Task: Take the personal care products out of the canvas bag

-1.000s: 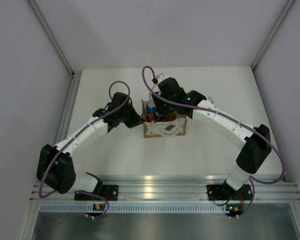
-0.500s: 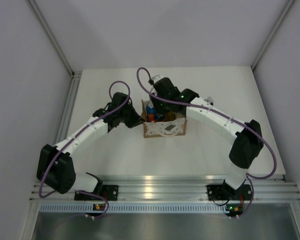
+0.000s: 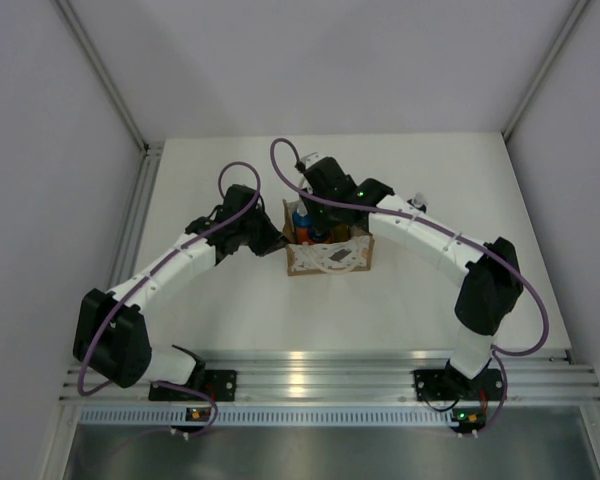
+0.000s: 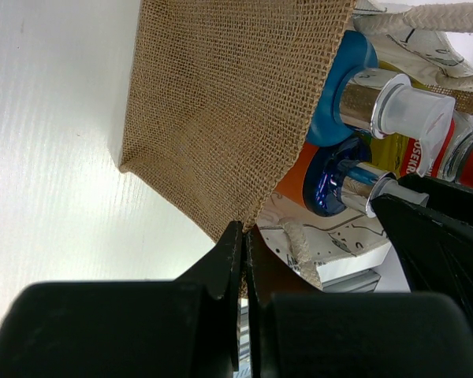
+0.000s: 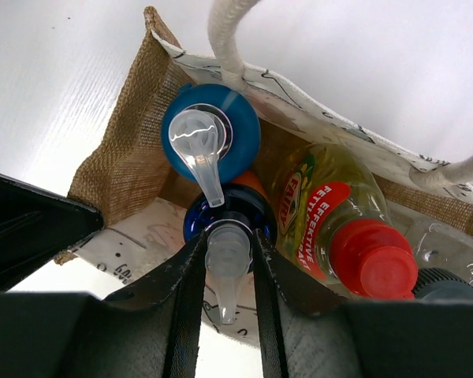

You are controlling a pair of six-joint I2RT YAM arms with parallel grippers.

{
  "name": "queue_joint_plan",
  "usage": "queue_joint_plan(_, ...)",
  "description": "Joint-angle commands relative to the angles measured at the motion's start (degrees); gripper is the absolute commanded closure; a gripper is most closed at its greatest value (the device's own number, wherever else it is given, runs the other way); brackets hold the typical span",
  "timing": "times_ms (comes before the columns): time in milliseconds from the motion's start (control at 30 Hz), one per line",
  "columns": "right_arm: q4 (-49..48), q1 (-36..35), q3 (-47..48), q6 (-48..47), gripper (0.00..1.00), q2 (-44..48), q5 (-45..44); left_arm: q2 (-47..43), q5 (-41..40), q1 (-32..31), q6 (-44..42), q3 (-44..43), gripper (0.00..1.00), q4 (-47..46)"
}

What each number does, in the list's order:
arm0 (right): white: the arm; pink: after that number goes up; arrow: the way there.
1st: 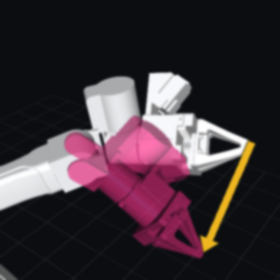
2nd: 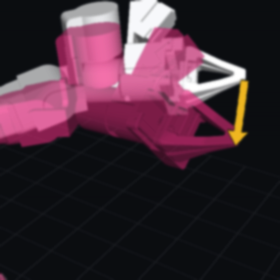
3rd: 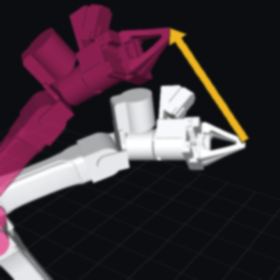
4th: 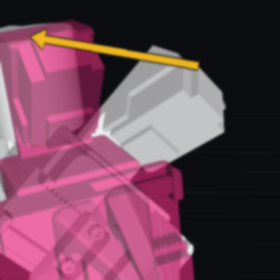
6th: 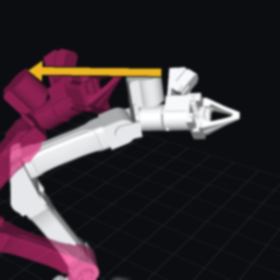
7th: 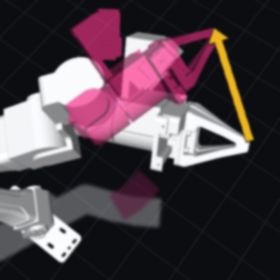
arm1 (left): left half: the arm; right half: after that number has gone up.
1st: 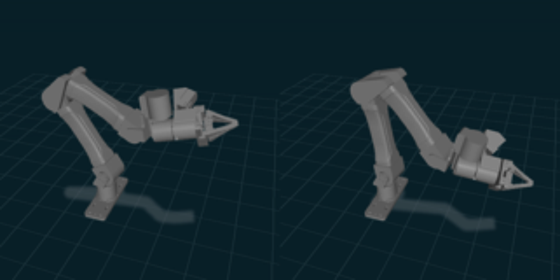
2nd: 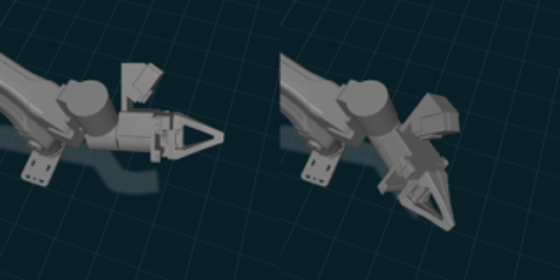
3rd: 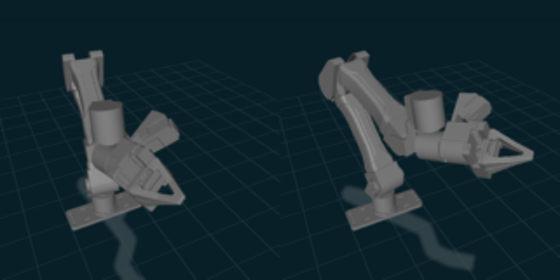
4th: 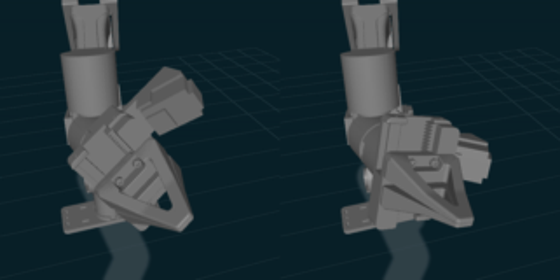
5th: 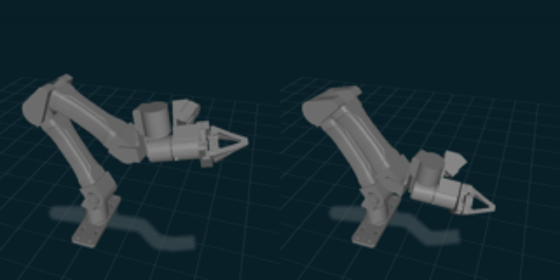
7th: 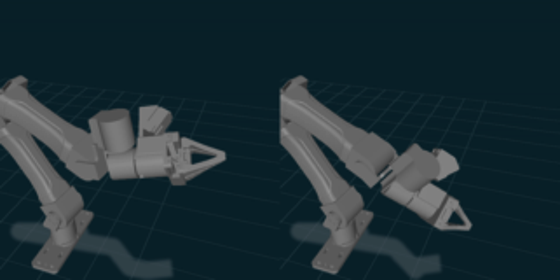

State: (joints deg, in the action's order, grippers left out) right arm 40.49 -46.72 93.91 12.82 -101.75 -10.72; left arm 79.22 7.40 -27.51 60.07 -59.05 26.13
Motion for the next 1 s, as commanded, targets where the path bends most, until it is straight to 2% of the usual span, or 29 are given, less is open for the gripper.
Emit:
queue_joint_plan(0, 1.35, -1.18, 1.54, -0.25, 0.73, -0.81, -0.62, -0.91, -1.77, -0.27, -0.92, -1.33, 1.0, -0.29)
queue_joint_plan(800, 1.35, -2.5, -1.45, 0.54, 0.7, -0.81, -1.85, -1.0, -1.86, -0.18, -0.57, -1.33, 1.0, -0.38)
queue_joint_plan(900, 1.35, -2.41, -1.54, 0.63, 0.75, -0.73, -1.59, -0.91, -1.86, -0.27, -0.57, -1.25, 1.0, -0.29)
queue_joint_plan(967, 1.35, -2.67, -1.45, 0.72, 0.83, -0.64, -1.41, -1.09, -1.95, -0.18, -0.57, -1.25, 1.0, -0.29)
